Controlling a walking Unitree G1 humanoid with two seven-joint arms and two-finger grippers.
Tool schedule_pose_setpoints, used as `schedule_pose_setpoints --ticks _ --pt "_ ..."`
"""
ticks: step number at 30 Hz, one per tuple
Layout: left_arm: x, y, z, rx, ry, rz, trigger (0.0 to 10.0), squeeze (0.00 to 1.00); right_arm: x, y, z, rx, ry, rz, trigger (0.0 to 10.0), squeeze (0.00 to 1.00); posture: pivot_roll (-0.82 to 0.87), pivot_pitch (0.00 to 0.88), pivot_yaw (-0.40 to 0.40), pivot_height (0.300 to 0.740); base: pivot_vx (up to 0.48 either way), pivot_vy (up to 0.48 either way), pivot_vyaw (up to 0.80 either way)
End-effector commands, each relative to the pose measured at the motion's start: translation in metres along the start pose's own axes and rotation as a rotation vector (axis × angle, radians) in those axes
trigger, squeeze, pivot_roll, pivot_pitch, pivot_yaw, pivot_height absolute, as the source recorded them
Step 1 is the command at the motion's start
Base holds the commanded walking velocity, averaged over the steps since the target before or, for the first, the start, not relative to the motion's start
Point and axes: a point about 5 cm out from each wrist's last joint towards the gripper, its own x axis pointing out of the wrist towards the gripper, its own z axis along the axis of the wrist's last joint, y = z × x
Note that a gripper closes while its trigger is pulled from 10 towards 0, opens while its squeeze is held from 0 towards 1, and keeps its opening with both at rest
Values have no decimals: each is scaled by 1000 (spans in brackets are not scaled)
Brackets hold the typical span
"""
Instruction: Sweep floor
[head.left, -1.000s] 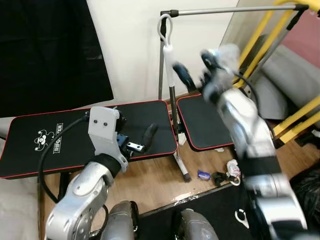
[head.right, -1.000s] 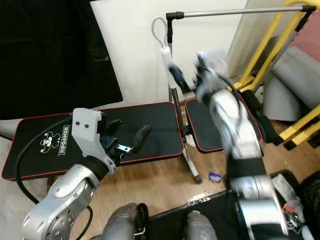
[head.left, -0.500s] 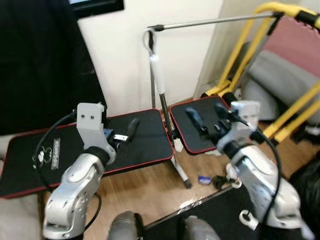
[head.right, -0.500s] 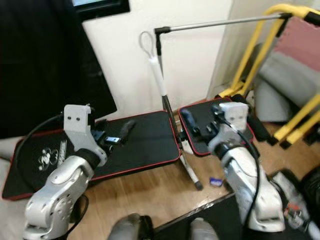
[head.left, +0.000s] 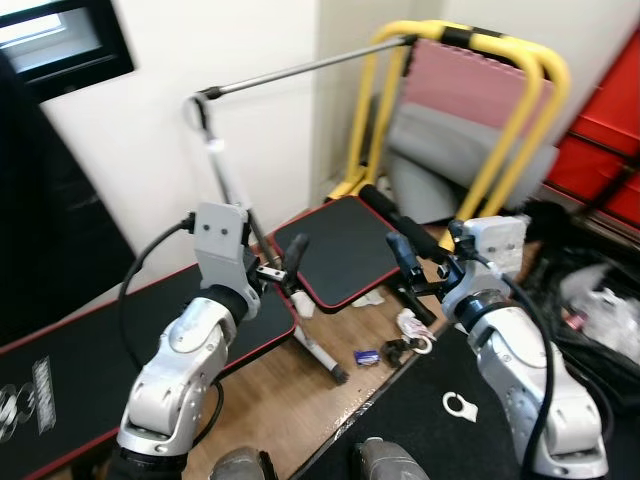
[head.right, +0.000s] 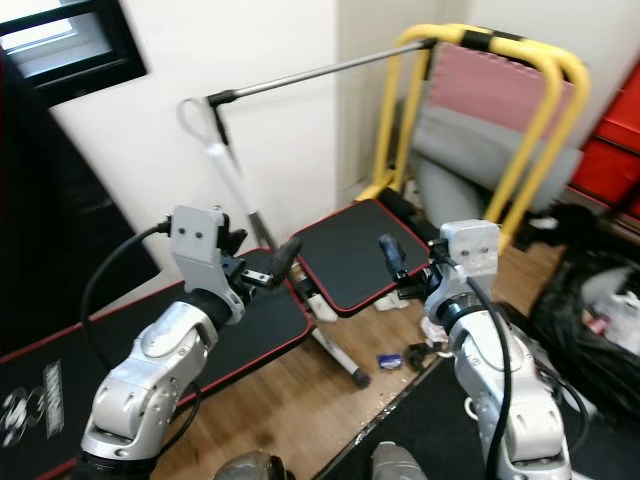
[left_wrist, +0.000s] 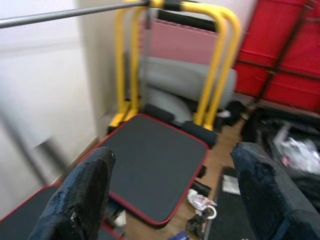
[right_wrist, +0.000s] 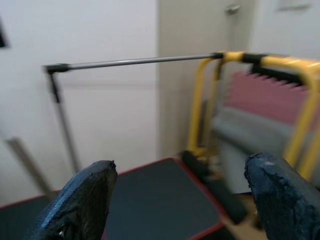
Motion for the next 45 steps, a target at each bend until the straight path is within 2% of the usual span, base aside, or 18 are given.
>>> schedule_pose_setpoints --ticks 1,3,5,9,13,21,26,32,35,45 --pt "4 -10 0 27 -12 -158 10000 0 -1 0 -1 -52 -9 -20 10000 0 -5 0 -9 740 0 0 -788" --pt "10 -12 -2 37 -12 -177 10000 0 1 -3 -1 -89 -12 -44 10000 0 -8 0 -11 740 0 0 -788" --pt "16 -12 -7 40 3 -184 10000 0 7 -9 -4 -85 -1 -76 10000 0 -9 0 -9 740 0 0 -794" --pt "20 -12 -9 51 11 -181 10000 0 13 -13 -6 -84 7 -108 10000 0 -10 0 -1 740 0 0 -800" --pt "26 -9 -12 77 12 -157 10000 0 23 -15 -2 -134 -21 -153 10000 0 -25 0 25 740 0 0 -800" --pt "28 -8 -12 96 -4 -141 10000 0 25 -14 -2 -157 -30 -143 10000 0 -21 0 20 740 0 0 -800" --pt "29 -3 -10 71 -14 -111 10000 0 28 -13 2 -205 -58 -129 10000 0 -17 0 12 740 0 0 -800" --pt "30 -3 -9 70 -16 -110 10000 0 30 -12 5 -221 -78 -120 10000 0 -16 0 12 740 0 0 -800" --pt "32 -1 -8 51 -20 -101 10000 0 30 -10 6 -260 -81 -95 10000 0 -18 0 10 740 0 -290 0" --pt "35 2 -6 18 -28 -81 10000 0 32 -12 8 -294 -93 -87 10000 0 -16 0 -3 740 0 -436 0"
